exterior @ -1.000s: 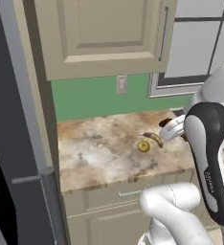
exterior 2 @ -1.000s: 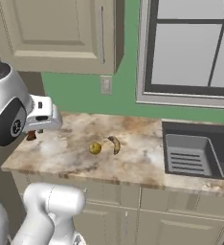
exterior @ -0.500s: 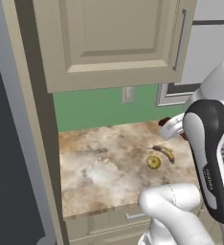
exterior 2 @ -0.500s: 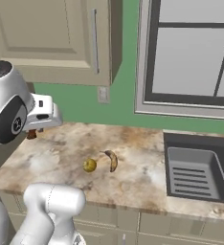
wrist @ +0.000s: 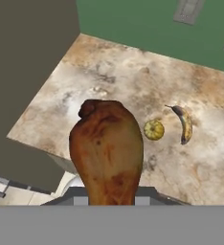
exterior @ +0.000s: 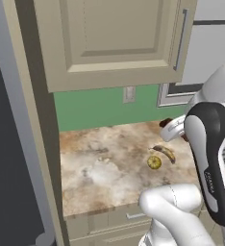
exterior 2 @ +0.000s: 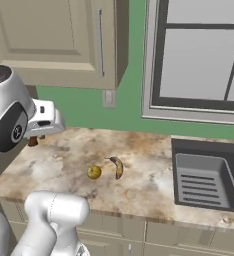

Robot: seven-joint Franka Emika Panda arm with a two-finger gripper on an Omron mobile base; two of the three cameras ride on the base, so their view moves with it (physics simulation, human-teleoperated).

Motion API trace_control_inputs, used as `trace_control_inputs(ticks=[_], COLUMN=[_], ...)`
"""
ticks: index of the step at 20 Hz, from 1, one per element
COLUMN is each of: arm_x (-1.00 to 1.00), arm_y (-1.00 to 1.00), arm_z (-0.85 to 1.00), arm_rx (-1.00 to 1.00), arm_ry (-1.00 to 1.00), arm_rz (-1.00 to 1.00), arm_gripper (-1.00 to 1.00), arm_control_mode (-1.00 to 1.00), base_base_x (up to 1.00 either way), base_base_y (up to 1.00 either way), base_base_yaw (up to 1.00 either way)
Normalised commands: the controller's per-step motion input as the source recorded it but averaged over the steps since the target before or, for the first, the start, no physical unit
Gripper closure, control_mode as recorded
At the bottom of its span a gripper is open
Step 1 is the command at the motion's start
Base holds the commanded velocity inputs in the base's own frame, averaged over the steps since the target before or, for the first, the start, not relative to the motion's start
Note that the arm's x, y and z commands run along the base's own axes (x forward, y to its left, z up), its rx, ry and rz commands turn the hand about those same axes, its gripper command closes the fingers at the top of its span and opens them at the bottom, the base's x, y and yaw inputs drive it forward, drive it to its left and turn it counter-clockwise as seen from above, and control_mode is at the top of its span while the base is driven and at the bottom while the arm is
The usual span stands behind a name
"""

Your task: Open the fridge, remove the banana, squash, and chicken drumstick, and place them on any counter.

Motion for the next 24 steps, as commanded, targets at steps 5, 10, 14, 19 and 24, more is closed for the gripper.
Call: trace_control_inputs(ticks=[5,10,14,19,24], arm_x=[0.17,0.23,0.43,0.73,0.69], arm_y=[0.24,0.31,0.16,0.04,0.10], arm_z=[-0.48,-0.65,-0.57,-0.50,-0.43], arm_rx=[0.00,0.00,0.00,0.00,0.00], arm_ry=[0.00,0.00,0.04,0.05,0.11], arm_rz=[0.00,0.00,0.00,0.05,0.02], arm_gripper=[1.00,1.00,1.00,1.00,1.00], arm_control_mode=[-1.00,-1.00,-1.00,-1.00,-1.00], base_base_x=[0.00,0.00,0.00,0.00,0.00], base_base_y=[0.00,0.00,0.00,0.00,0.00], base_base_yaw=[0.00,0.00,0.00,0.00,0.00])
